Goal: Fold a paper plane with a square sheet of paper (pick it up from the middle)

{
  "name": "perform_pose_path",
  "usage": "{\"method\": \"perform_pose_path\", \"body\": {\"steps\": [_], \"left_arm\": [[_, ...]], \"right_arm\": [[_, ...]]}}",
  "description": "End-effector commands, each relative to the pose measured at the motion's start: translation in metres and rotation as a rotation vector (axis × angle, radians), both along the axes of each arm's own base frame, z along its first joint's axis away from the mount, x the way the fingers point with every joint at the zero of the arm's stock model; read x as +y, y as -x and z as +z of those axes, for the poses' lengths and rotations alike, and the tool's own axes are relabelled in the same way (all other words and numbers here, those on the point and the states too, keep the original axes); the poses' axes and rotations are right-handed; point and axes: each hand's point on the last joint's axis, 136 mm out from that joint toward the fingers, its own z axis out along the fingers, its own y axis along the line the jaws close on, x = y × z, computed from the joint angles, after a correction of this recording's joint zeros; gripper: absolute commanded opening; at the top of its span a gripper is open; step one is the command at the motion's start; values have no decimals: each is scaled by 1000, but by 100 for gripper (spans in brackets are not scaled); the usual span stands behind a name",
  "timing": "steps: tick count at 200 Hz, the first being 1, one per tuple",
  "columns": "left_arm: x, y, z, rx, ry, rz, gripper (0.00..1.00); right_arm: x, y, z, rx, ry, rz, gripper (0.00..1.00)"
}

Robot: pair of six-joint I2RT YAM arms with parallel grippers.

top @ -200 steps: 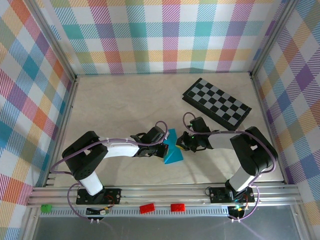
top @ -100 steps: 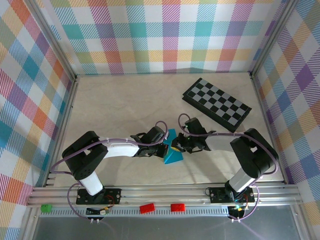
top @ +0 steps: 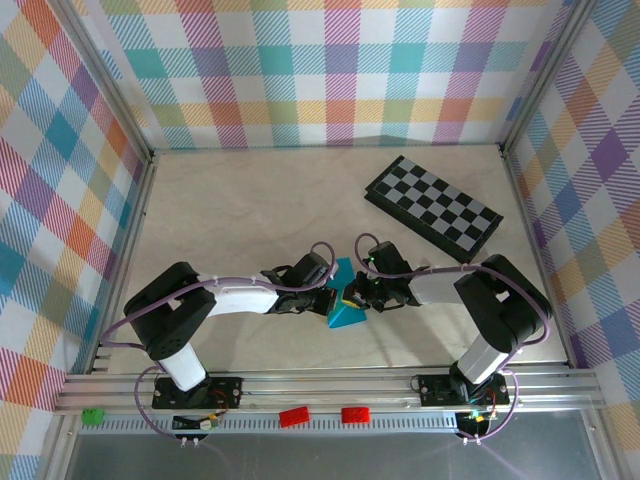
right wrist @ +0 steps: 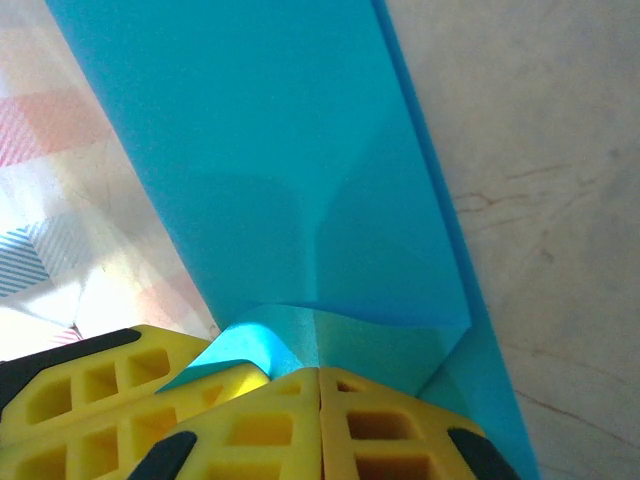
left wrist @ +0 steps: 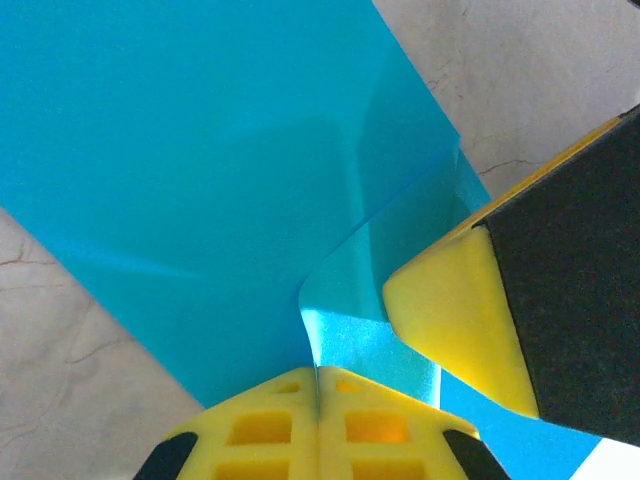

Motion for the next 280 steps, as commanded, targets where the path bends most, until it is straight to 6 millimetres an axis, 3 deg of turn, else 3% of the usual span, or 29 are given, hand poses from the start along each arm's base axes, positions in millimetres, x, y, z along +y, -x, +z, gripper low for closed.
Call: {"method": "perform_pose_path", "body": {"steps": [1, 21, 40, 78, 102, 128, 185, 280], "left_arm": [[17, 9, -12, 59, -75, 17, 0], [14, 4, 7, 35, -42, 41, 3], [12, 3, 25, 20, -6, 55, 13], [20, 6, 50, 12, 41, 115, 25], [11, 14, 67, 42, 148, 109, 21], [-16, 27, 78, 134, 294, 48, 12], [-31, 35, 40, 302, 294, 69, 2], [-28, 47, 1, 392, 282, 78, 1]], "right_arm": [[-30, 21, -35, 90, 156, -34, 6], [-31, 22, -36, 92, 161, -36, 6], [-31, 23, -37, 91, 155, -38, 6], [-29, 21, -37, 93, 149, -35, 6], [-29, 22, -36, 91, 148, -33, 6], [-30, 22, -35, 86, 150, -32, 5], [-30, 21, -34, 81, 151, -29, 5], [-32, 23, -33, 81, 157, -33, 5]]}}
